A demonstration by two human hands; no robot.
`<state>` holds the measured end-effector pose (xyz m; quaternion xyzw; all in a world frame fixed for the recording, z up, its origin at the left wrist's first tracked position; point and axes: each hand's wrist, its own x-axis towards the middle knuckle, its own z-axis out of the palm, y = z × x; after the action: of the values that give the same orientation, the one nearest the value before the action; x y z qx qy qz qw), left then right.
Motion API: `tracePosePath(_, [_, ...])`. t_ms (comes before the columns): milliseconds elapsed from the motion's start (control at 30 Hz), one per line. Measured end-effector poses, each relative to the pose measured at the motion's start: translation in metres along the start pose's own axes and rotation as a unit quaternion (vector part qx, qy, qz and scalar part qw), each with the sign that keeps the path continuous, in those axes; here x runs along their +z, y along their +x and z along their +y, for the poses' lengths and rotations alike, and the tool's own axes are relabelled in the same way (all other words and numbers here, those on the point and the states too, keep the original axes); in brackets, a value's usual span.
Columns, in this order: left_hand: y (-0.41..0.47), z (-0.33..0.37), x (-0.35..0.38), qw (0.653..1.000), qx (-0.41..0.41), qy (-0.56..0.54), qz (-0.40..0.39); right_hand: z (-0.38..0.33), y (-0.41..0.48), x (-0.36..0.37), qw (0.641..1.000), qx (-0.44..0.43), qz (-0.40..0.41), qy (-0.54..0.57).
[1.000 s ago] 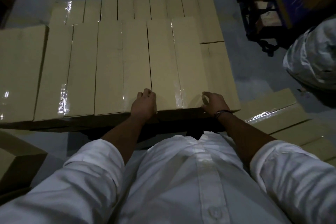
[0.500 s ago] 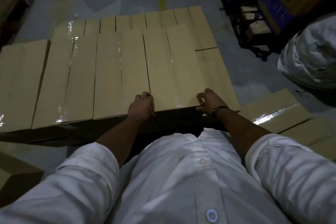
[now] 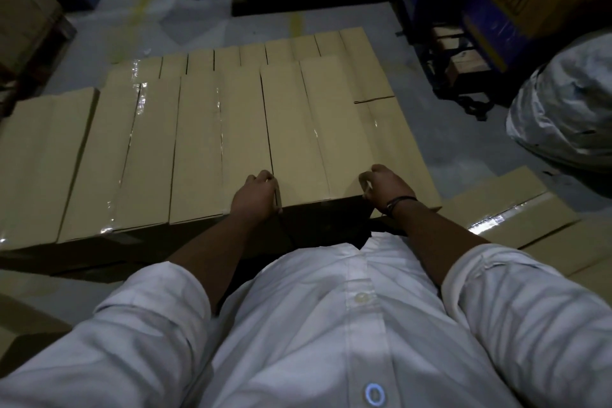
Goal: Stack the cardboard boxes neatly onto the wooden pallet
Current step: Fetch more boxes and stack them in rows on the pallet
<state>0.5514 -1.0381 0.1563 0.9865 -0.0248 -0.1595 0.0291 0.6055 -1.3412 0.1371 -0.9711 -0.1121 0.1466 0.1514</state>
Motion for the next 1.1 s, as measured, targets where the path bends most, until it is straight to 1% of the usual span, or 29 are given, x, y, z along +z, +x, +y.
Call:
tracePosePath(467, [0.0, 0.002, 0.001, 1.0, -0.004, 0.003, 0.004, 0.001, 0.005, -0.003, 1.0, 0.01, -0.007, 0.012])
tracePosePath(700, [0.006, -0.002, -0.008, 1.0, -0.008, -0.026, 0.001, 0.0, 0.008, -0.01, 0.999, 0.026, -0.039, 0.029])
tracePosePath(900, [0.021, -0.003, -0.018, 0.999, -0.025, -0.039, -0.017, 0.003, 0.022, -0.01, 0.994, 0.056, -0.025, 0.091])
tracePosePath(1100, [0.039, -0.006, -0.019, 0.998, -0.032, -0.038, -0.032, 0.007, 0.047, -0.009, 0.986, 0.086, -0.041, 0.137])
